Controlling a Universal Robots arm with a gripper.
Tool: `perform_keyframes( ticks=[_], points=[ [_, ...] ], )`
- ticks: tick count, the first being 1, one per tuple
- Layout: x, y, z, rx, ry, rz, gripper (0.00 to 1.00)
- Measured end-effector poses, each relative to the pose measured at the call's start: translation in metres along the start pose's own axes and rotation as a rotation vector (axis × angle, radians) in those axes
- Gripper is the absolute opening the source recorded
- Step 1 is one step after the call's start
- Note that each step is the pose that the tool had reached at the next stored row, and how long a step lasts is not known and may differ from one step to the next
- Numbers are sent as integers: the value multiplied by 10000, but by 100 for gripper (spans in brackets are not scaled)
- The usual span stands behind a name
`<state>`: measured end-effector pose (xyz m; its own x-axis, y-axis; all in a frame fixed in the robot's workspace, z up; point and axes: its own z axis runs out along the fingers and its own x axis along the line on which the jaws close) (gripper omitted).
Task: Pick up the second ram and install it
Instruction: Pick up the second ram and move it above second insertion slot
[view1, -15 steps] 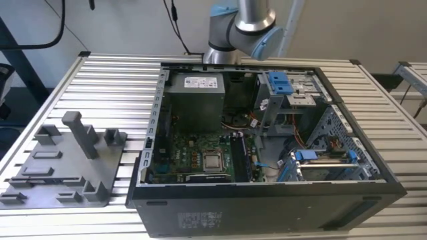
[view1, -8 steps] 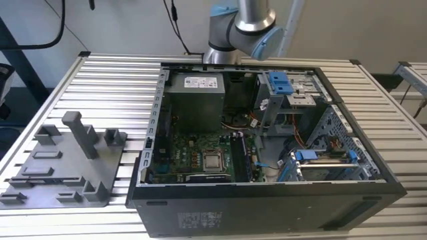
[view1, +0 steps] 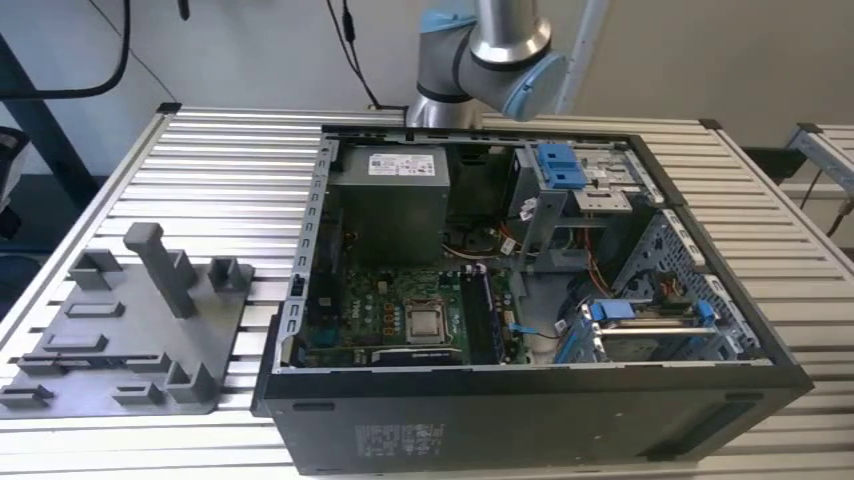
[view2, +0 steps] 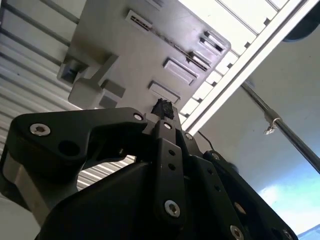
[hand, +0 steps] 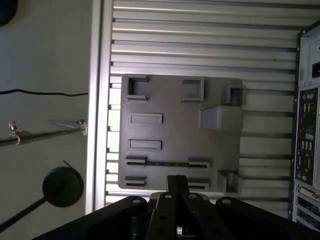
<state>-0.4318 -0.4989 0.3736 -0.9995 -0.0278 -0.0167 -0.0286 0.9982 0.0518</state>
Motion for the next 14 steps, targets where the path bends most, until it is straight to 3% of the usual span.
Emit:
perform_keyframes(
  ticks=[6,14],
  points=[
    [0,0,0,-8,25,-490,11],
    [0,0,0,-26,83,-1596,11]
  ],
)
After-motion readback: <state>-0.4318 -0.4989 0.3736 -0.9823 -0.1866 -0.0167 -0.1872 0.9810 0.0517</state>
